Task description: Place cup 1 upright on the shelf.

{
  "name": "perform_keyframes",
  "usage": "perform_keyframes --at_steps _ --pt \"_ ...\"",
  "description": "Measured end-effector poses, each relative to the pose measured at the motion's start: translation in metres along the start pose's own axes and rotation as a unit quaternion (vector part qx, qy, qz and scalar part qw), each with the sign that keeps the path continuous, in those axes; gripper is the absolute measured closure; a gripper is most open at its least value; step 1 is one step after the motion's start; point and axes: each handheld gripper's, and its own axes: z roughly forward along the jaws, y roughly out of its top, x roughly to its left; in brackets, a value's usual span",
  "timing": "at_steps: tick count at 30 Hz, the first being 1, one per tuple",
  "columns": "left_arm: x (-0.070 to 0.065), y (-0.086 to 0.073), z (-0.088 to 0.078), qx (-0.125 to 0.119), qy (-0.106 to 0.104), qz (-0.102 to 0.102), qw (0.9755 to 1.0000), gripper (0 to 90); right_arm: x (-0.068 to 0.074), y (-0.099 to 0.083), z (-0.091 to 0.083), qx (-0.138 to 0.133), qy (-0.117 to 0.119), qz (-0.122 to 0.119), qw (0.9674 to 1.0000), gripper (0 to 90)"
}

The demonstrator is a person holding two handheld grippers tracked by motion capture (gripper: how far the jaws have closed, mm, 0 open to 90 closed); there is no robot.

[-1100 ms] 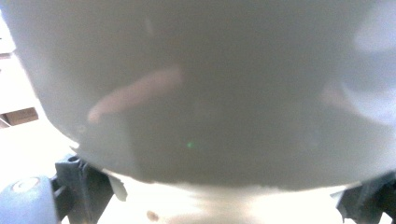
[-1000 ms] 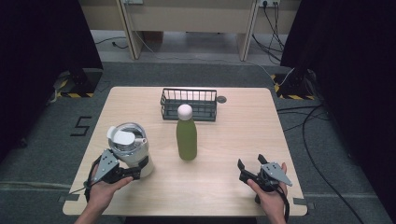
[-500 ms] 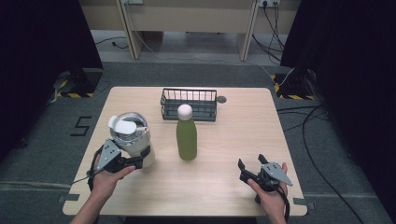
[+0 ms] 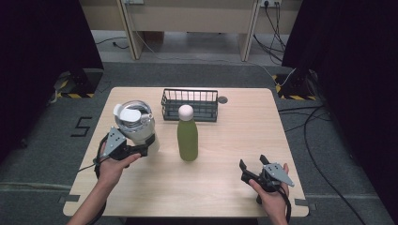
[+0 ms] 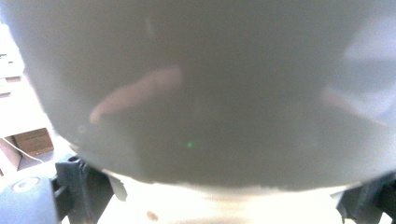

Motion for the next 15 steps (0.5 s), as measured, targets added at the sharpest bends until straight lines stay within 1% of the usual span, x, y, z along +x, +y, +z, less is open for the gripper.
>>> perform_keyframes --at_steps 2,6,10,11,12,15 --pt "0.001 0.001 0.004 -0.001 -0.001 -0.004 1.0 9.8 0.0 0.0 0.0 0.0 0.0 0.0 1.0 15.7" --pt "0.002 0.003 0.008 -0.002 0.0 -0.004 1.0 9.9 0.0 0.0 0.0 0.0 0.001 0.0 1.0 15.7" --pt "0.007 0.007 0.016 -0.006 0.009 -0.002 0.9999 9.9 0.0 0.0 0.0 -0.001 0.001 0.003 1.0 15.7" --pt "0.008 0.008 0.018 -0.008 0.014 0.002 0.9999 9.9 0.0 0.0 0.0 -0.001 0.0 0.001 1.0 15.7" --pt "0.008 0.009 0.019 -0.007 0.011 -0.006 0.9999 9.9 0.0 0.0 0.0 -0.001 0.0 0.001 1.0 15.7" --pt "0.01 0.011 0.024 -0.007 0.014 -0.007 0.9998 9.9 0.0 0.0 0.0 -0.001 0.0 0.002 1.0 15.7"
